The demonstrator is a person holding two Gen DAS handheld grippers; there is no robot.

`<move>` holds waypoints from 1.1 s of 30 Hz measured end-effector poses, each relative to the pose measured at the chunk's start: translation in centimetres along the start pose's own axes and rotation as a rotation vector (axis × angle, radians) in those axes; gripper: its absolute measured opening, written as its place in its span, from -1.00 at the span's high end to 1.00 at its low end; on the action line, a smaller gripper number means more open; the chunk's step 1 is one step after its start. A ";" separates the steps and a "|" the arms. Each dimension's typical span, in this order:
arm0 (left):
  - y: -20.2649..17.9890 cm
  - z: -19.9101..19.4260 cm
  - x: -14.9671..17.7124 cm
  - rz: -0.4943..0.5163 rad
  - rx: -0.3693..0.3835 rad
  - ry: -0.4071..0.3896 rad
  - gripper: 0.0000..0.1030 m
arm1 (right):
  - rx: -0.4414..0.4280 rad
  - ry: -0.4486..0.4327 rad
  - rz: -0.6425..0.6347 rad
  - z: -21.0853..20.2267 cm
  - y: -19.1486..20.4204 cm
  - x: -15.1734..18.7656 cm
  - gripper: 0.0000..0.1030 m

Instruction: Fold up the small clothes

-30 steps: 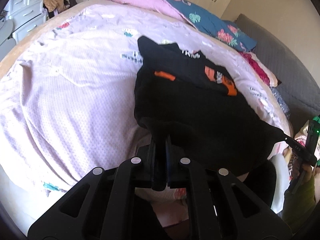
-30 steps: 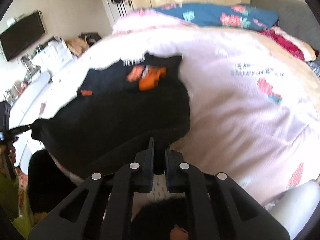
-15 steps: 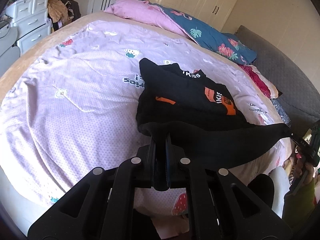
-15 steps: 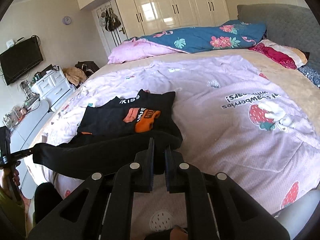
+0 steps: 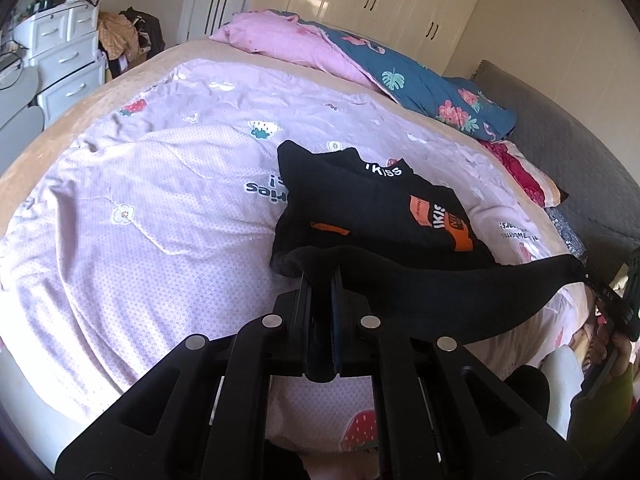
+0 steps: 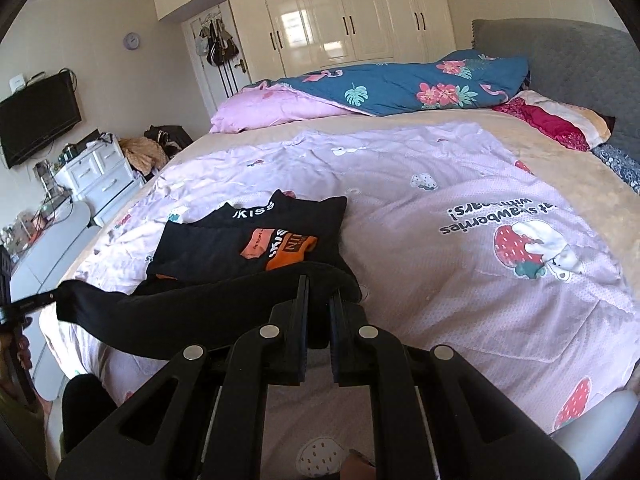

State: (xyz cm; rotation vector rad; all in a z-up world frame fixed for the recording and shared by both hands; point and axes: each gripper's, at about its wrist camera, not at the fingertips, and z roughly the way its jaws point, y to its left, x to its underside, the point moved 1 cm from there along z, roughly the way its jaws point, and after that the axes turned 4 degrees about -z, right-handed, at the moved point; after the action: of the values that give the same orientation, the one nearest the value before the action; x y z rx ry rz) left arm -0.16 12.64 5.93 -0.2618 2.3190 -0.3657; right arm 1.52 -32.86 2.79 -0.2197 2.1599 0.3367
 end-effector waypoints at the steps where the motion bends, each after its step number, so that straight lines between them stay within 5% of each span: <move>1: -0.1 0.1 -0.1 0.000 -0.001 0.001 0.96 | 0.006 0.004 -0.008 0.1 0.1 -0.1 0.85; 33: -0.7 4.1 -5.5 0.005 -0.064 -0.049 0.96 | 0.068 -0.011 -0.037 6.3 0.4 -5.3 0.85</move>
State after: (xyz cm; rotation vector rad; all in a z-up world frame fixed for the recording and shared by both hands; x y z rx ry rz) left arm 6.62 12.88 7.07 -0.2932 2.2857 -0.2803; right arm 9.30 -30.26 3.69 -0.2183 2.1496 0.2421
